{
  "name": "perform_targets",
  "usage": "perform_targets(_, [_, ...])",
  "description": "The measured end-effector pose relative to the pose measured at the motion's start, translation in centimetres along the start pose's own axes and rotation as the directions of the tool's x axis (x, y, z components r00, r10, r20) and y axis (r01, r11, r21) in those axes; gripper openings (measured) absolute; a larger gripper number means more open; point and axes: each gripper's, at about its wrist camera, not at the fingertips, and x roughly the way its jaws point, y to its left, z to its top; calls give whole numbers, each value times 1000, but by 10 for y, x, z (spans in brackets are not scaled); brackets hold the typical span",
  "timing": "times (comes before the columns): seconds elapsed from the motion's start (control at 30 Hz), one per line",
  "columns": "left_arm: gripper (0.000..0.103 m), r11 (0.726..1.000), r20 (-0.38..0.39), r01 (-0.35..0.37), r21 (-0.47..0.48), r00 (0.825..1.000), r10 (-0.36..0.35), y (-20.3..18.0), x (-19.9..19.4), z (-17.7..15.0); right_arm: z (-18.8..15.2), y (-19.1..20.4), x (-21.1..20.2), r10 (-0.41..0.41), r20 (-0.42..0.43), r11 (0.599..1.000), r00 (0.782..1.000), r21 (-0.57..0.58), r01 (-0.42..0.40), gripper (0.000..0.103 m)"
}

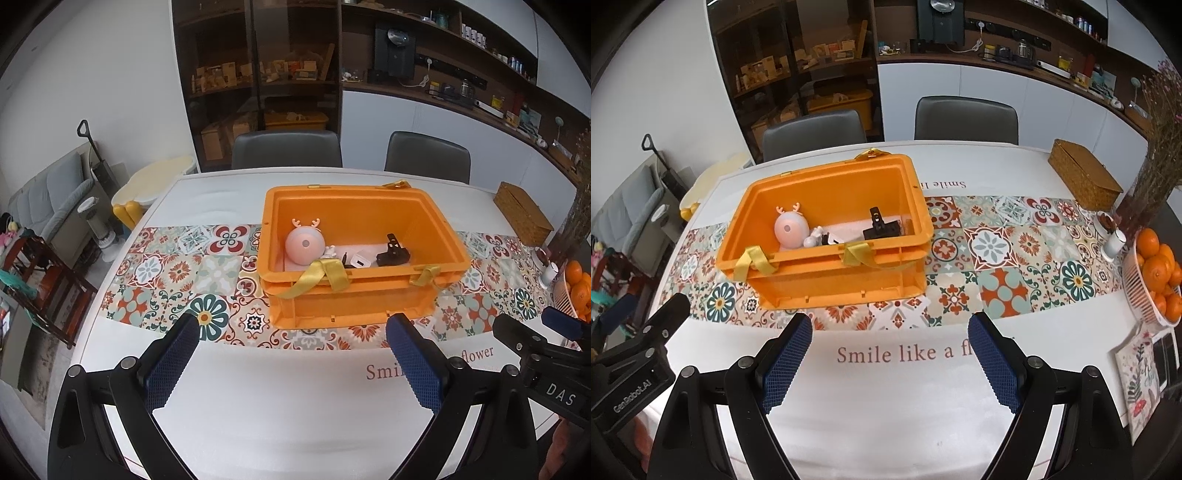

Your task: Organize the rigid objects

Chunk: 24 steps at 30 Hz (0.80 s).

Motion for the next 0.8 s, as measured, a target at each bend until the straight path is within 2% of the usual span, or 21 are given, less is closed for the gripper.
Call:
perform_targets(0.33, [103,1000,-3,21,1,1000,-21,-1,-2,-2,-3,-1,-4,-5,2,1000,1000,0,5,87])
perform_targets(0.8, [103,1000,-8,-1,-10,1000,1,4,-1,-2,-5,2,-4,-6,-5,1000,1000,-2,6,87])
